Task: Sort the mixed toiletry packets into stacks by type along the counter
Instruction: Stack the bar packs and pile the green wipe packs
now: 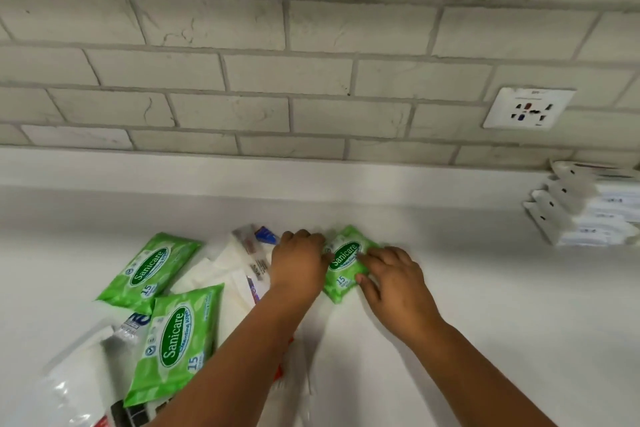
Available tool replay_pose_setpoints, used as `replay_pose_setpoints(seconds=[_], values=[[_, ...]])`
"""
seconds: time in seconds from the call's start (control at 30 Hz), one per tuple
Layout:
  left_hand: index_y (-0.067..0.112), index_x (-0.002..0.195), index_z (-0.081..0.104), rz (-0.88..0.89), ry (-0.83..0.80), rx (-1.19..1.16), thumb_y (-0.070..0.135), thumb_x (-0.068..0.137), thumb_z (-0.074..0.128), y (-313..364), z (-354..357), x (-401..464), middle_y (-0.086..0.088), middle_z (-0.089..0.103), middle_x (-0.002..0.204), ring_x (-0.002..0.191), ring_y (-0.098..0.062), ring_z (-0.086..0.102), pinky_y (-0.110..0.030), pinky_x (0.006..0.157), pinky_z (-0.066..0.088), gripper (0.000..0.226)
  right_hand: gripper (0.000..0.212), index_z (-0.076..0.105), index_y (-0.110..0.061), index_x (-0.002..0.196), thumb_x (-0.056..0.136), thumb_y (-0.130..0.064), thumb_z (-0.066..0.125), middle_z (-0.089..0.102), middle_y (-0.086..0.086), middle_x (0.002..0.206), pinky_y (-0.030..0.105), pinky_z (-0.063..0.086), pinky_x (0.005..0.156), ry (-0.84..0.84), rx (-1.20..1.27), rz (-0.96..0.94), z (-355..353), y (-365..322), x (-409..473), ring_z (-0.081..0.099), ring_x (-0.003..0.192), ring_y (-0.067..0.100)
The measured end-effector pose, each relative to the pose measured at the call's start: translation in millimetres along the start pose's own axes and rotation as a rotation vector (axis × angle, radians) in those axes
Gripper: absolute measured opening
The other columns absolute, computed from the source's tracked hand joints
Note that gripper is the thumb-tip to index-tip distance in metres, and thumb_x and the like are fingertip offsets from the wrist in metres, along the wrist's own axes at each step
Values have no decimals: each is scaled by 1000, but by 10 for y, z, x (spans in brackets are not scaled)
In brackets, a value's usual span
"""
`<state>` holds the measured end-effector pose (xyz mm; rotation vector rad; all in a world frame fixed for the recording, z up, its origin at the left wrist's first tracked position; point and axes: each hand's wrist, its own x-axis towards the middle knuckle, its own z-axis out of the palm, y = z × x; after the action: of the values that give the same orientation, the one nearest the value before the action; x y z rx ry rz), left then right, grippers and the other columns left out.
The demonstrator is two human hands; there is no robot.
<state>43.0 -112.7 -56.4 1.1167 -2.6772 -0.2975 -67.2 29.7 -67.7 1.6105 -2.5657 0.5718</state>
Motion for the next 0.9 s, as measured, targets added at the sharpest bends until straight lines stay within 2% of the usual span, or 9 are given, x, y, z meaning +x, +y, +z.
replay_pose_setpoints(seconds=[0.17, 0.23, 0.3, 0.4, 0.5, 0.63, 0.7, 0.8, 0.9], values=[[13, 114, 63, -26, 64, -202, 36, 92, 57, 219, 131, 13, -9, 57, 113, 105, -28, 50, -37, 82, 44, 33, 30, 70, -26, 99, 87, -42, 48, 63, -6, 99, 37, 49, 80, 110, -20, 4, -32, 140, -261, 56, 108, 24], [11, 119, 61, -38, 132, -256, 36, 88, 63, 322, 153, -46, -10, 55, 117, 106, -29, 51, -38, 85, 45, 39, 26, 70, -24, 95, 87, -39, 50, 62, -3, 101, 36, 49, 82, 144, 30, 14, -23, 223, -321, 56, 106, 24], [9, 123, 58, -134, 172, -316, 38, 87, 65, 373, 138, -143, -12, 55, 118, 107, -30, 52, -38, 89, 43, 46, 24, 70, -20, 94, 87, -38, 55, 61, 3, 109, 32, 46, 87, 199, 165, 126, -15, 272, -351, 55, 104, 24], [7, 112, 59, -283, 65, -176, 50, 89, 55, 451, 149, -297, -15, 55, 111, 105, -33, 50, -39, 88, 42, 49, 35, 66, -11, 110, 87, -37, 63, 59, 11, 116, 33, 42, 90, 272, 250, 411, -40, 376, -353, 52, 107, 30], [9, 106, 60, -327, -3, -68, 57, 90, 48, 573, 205, -434, -14, 56, 108, 103, -32, 49, -39, 85, 42, 51, 43, 68, -11, 109, 86, -46, 62, 59, 12, 107, 37, 42, 88, 173, 167, 494, -73, 472, -299, 51, 102, 33], [7, 101, 62, -300, 41, -177, 47, 91, 51, 791, 332, -438, -12, 58, 94, 90, -29, 52, -38, 80, 41, 42, 38, 67, -17, 105, 87, -49, 56, 58, 6, 103, 35, 42, 86, 89, 208, 433, -88, 553, -286, 50, 101, 26], [5, 100, 62, -292, 55, -337, 37, 92, 55, 920, 384, -406, -10, 57, 90, 81, -25, 51, -35, 72, 41, 33, 34, 67, -16, 105, 87, -44, 60, 60, 6, 101, 33, 42, 85, 138, 289, 442, -91, 630, -301, 52, 99, 25], [10, 102, 63, -229, 39, -503, 23, 90, 58, 1148, 504, -323, -7, 63, 93, 83, -22, 58, -30, 67, 43, 18, 30, 67, -15, 108, 85, -35, 65, 64, 5, 99, 31, 42, 84, 223, 401, 472, -125, 887, -317, 55, 97, 24], [16, 110, 64, -169, 41, -601, 17, 89, 59, 1464, 605, -221, 1, 68, 99, 84, -14, 60, -20, 64, 41, 21, 33, 65, -14, 112, 85, -32, 64, 66, 4, 101, 32, 46, 85, 296, 411, 486, -168, 1250, -326, 57, 96, 24]])
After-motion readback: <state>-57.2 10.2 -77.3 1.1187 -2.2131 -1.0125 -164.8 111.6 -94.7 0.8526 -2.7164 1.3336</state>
